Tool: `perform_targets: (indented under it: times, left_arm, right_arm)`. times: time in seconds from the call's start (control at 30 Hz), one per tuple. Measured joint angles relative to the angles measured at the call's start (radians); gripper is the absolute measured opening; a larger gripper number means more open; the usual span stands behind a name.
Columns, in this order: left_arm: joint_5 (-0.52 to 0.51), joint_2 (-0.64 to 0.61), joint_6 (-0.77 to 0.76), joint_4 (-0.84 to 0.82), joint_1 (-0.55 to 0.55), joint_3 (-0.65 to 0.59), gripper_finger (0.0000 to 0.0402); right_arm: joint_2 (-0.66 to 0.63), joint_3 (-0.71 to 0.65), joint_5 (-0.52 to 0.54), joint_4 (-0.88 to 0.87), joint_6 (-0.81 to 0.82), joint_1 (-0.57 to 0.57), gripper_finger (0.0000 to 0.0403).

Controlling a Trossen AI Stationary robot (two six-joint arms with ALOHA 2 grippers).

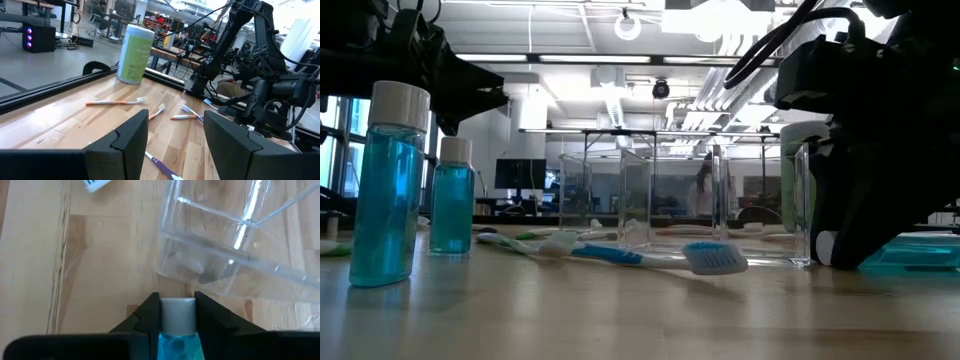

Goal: Pick & Place toothbrushing station
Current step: Put the blue mouthwash into the transparent organizer

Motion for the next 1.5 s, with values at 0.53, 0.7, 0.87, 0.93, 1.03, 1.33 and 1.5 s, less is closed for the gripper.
perform_targets:
  times: [0.53,0.7,0.87,0.93,1.03,1.33,1.5]
  left_arm:
    - [0.047,0.000,-0.027,0.000,-0.001,0.000,0.0186]
    - [0.046,0.000,-0.033,0.000,-0.018,0.000,0.0186]
    - [0.046,0.000,-0.001,0.001,-0.036,0.000,0.0186]
    - [0.046,0.000,0.001,0.001,-0.042,0.000,0.0186]
    - [0.046,0.000,0.001,0.002,-0.051,0.000,0.0186]
    - [0.045,0.000,0.001,0.005,-0.081,0.000,0.0186]
    - [0.045,0.000,0.018,0.005,-0.095,0.000,0.0186]
  right_arm:
    - [-0.257,0.026,0.118,-0.212,0.056,0.106,0.0087]
    - [-0.339,0.025,0.304,-0.127,-0.040,0.166,0.0087]
    - [-0.342,0.025,0.439,0.246,-0.414,0.168,0.0087]
    - [-0.326,0.026,0.370,0.394,-0.523,0.140,0.0087]
    - [-0.299,0.025,0.226,0.580,-0.619,0.092,0.0087]
    - [-0.178,0.026,0.107,0.918,-0.700,-0.044,0.0087]
    - [-0.099,0.026,-0.066,1.063,-0.660,-0.093,0.0087]
